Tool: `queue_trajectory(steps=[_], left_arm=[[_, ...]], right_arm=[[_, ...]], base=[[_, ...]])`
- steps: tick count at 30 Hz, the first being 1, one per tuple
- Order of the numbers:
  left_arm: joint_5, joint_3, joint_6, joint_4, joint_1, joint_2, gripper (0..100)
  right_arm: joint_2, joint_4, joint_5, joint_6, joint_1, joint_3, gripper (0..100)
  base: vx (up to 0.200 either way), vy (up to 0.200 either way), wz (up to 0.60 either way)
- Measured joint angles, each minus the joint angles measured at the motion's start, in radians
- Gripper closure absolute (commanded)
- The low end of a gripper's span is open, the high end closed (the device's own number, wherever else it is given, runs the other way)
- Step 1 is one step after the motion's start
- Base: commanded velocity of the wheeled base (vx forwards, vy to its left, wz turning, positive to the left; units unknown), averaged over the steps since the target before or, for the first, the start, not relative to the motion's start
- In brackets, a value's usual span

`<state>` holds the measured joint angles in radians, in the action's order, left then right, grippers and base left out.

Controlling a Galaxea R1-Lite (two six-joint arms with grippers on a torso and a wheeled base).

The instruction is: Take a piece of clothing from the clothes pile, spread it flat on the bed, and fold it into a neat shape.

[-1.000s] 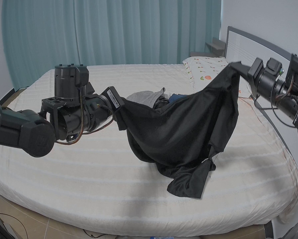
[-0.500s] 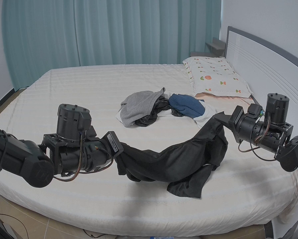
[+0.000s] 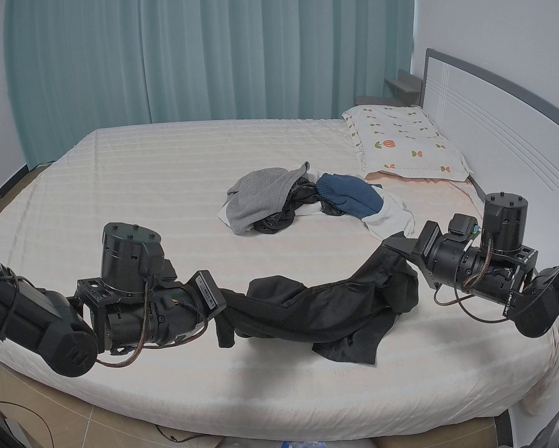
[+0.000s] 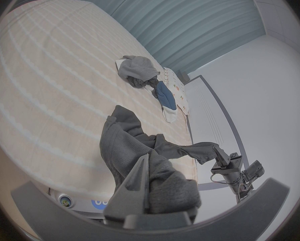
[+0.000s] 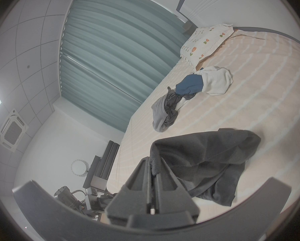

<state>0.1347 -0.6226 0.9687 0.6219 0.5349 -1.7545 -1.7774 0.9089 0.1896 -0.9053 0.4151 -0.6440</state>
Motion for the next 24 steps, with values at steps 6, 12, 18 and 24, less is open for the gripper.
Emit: queue_trajectory(steps=[6,12,18,24], left_arm=[[0.003,0.013,0.0,0.063,-0.001,0.0,100],[0.001,0.015,0.006,0.069,-0.006,0.002,100],[0.003,0.011,0.016,0.066,-0.019,0.014,100],[0.005,0.007,0.019,0.067,-0.033,0.017,100]], right_arm=[[0.027,-0.004,0.0,0.001,0.003,0.006,100],[0.04,-0.01,-0.001,0.006,-0.001,0.004,100],[0.047,-0.033,-0.017,0.032,-0.011,0.012,100],[0.049,-0.025,-0.044,0.023,-0.05,0.038,100]], base=[[0.0,0.0,0.0],[0.0,0.1,0.0],[0.0,0.2,0.0],[0.0,0.2,0.0]])
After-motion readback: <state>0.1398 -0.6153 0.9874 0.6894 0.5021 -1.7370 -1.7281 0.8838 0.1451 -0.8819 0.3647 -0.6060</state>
